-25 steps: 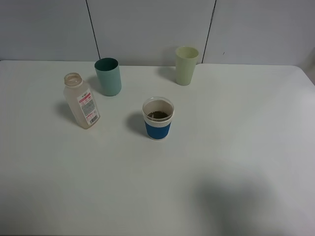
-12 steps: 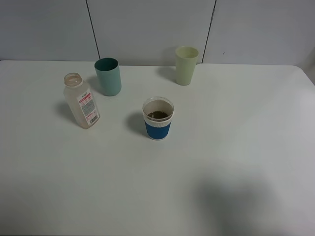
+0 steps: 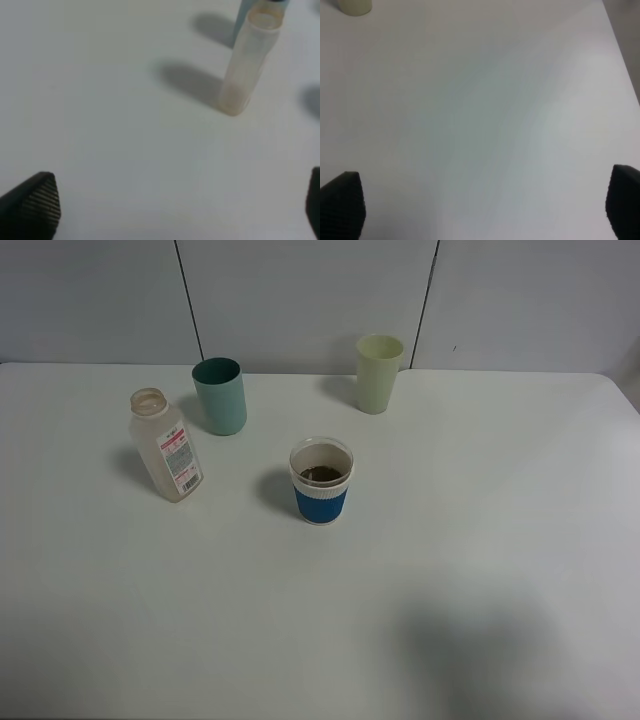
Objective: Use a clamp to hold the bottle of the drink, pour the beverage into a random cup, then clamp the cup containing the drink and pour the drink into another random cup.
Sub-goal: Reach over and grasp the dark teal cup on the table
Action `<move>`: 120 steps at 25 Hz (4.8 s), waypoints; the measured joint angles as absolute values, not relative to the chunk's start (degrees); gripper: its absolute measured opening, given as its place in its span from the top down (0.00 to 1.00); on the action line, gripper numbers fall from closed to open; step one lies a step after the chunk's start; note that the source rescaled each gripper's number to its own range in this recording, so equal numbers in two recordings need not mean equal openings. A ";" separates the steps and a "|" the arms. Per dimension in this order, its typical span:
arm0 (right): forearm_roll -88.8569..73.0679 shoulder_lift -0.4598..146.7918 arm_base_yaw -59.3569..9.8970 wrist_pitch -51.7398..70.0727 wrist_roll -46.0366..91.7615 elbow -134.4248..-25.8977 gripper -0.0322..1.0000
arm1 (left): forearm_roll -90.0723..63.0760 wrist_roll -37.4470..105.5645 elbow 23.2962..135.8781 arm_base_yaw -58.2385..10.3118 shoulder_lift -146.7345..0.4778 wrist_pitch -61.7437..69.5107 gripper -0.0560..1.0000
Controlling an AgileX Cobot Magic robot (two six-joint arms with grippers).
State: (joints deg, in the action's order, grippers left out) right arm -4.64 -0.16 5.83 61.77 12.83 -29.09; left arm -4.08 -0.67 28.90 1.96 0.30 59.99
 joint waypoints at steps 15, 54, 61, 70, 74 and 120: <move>-4.64 -0.16 5.83 61.77 12.83 -29.09 0.11 | -4.13 -0.67 28.90 1.23 0.30 59.99 0.00; -4.58 -0.16 5.83 61.77 12.83 -29.09 0.11 | -4.13 -0.61 28.90 1.23 0.30 59.99 0.00; -4.58 -0.16 5.83 61.77 12.78 -29.09 0.12 | -4.13 -0.67 28.90 1.23 0.30 59.99 0.00; -5.58 13.11 5.83 54.02 11.61 -30.45 0.17 | -4.13 -0.67 28.90 1.23 0.30 59.99 0.00; -5.68 22.89 5.83 46.01 11.46 -30.50 0.18 | -4.13 -0.60 28.90 1.23 0.30 59.99 0.00; -5.62 88.05 -33.48 1.39 11.27 -32.43 0.00 | -4.13 -0.58 28.90 1.23 0.30 59.99 0.00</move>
